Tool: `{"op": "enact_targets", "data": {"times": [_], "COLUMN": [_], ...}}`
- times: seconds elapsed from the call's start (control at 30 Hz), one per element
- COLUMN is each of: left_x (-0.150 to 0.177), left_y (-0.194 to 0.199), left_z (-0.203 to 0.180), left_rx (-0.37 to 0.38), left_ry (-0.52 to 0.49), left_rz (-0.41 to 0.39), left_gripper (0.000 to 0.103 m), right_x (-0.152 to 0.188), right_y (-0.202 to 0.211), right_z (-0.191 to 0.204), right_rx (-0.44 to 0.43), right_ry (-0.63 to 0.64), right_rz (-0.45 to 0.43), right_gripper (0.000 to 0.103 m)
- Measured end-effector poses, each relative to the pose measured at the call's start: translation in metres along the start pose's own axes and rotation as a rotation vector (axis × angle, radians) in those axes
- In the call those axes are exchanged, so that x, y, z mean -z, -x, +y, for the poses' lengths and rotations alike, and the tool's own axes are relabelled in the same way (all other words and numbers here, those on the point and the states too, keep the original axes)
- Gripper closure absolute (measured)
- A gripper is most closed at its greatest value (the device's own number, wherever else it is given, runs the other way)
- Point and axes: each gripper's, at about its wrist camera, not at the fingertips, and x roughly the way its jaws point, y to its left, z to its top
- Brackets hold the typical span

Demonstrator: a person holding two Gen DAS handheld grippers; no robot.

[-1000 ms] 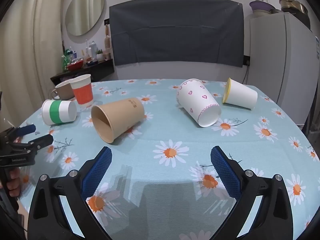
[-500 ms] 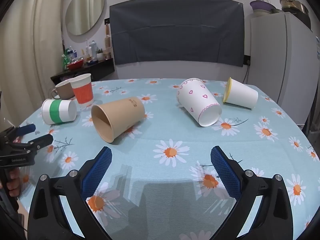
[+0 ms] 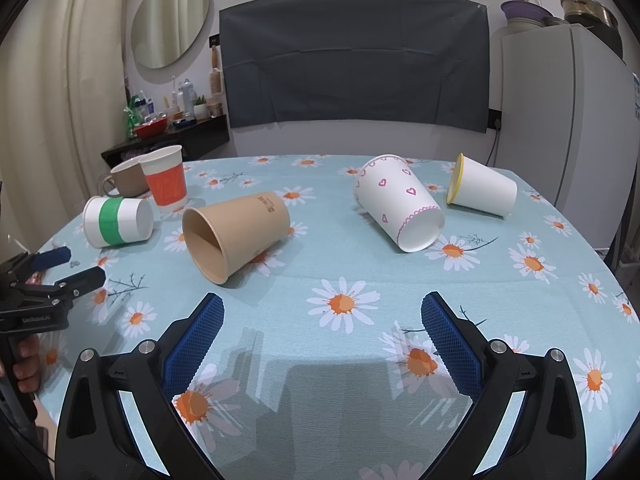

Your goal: Flip cup upside down

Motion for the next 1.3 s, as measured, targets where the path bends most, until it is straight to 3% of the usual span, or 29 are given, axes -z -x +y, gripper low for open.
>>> {"op": "enact_targets", "data": {"times": [1.3], "left_x": [-0.0005], "left_y": [0.0], "left_z": [0.0011], "left_rx": [0.012], "left_ry": [0.005], "left_rz": [0.001], "left_gripper": [0.006], "right_x": [0.0021], "right_y": [-0.0035], "right_z": [0.0003], "right_rx": [-0.003], "right_ry": [0.002], "right_rz": [0.018], "right_gripper": [0.008]}}
